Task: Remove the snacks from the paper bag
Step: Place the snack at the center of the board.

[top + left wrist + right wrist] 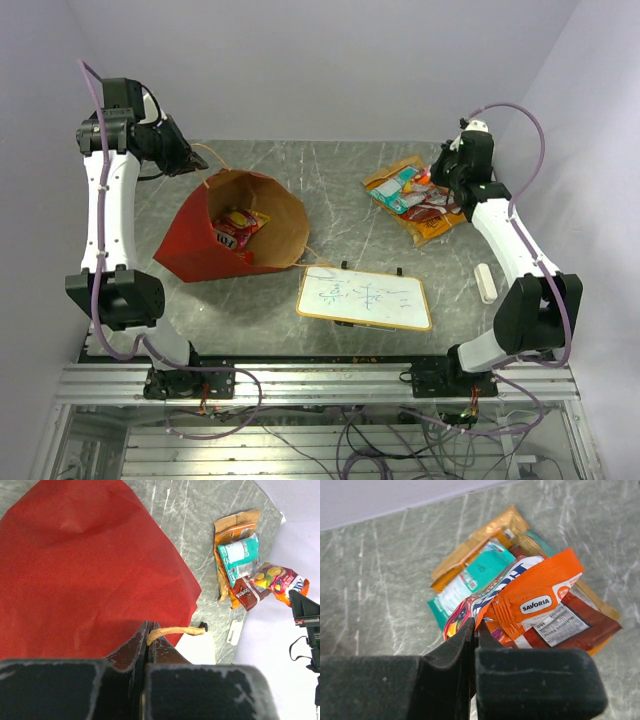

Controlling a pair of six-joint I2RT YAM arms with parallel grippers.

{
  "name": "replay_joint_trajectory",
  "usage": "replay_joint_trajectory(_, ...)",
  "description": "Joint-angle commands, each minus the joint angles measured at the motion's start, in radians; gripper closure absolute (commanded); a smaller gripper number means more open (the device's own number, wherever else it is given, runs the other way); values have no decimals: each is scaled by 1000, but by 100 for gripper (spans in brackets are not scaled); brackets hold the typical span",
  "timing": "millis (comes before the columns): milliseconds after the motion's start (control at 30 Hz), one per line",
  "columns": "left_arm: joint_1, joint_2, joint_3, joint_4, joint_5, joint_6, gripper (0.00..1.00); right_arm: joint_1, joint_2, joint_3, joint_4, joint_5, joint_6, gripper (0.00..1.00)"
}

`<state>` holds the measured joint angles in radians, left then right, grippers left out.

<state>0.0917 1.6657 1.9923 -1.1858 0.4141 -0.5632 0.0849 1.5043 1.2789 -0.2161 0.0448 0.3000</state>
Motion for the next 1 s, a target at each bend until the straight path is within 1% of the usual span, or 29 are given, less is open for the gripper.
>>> replay_joint_trajectory(0,-4,20,21,40,49,-10,93,-34,-23,-29,44,55,22,100)
replay_joint_trajectory(167,-4,12,-15,45,42,-8,93,-41,-92,-167,50,152,73,100)
replay_joint_trajectory(267,-3,36,13,37,46,-3,93,-48,-123,-245,81,180,101,100)
replay_joint_trajectory(367,-4,50,32,41,54,-8,93,-55,-113,-272,76,199,136,100)
replay_joint_trajectory(433,-3,50,28,44,61,-10,93,-59,-104,-298,39,205,156,100)
replay_joint_trajectory(567,-4,53,22,45,49,-5,93,-60,-138,-341,0,221,193,99)
replay_joint_trajectory(633,-4,60,37,38,39,5,93,-60,-161,-365,12,188,195,93)
replay_joint_trajectory(733,-3,67,67,23,19,21,93,-60,-180,-336,-69,163,197,77)
replay_joint_trajectory(767,-4,62,67,21,7,27,93,-60,-190,-321,-95,155,178,68)
replay_joint_trajectory(800,-4,52,61,20,-8,32,93,-60,-202,-310,-119,146,153,58)
replay_joint_trajectory(833,-4,43,52,19,-24,40,93,-60,-216,-298,-136,136,126,44)
replay_joint_trajectory(867,-4,31,45,12,-40,48,93,-61,-232,-290,-146,129,94,37)
replay_joint_trajectory(967,-3,20,35,-8,-81,67,93,-55,-266,-252,-153,104,12,25)
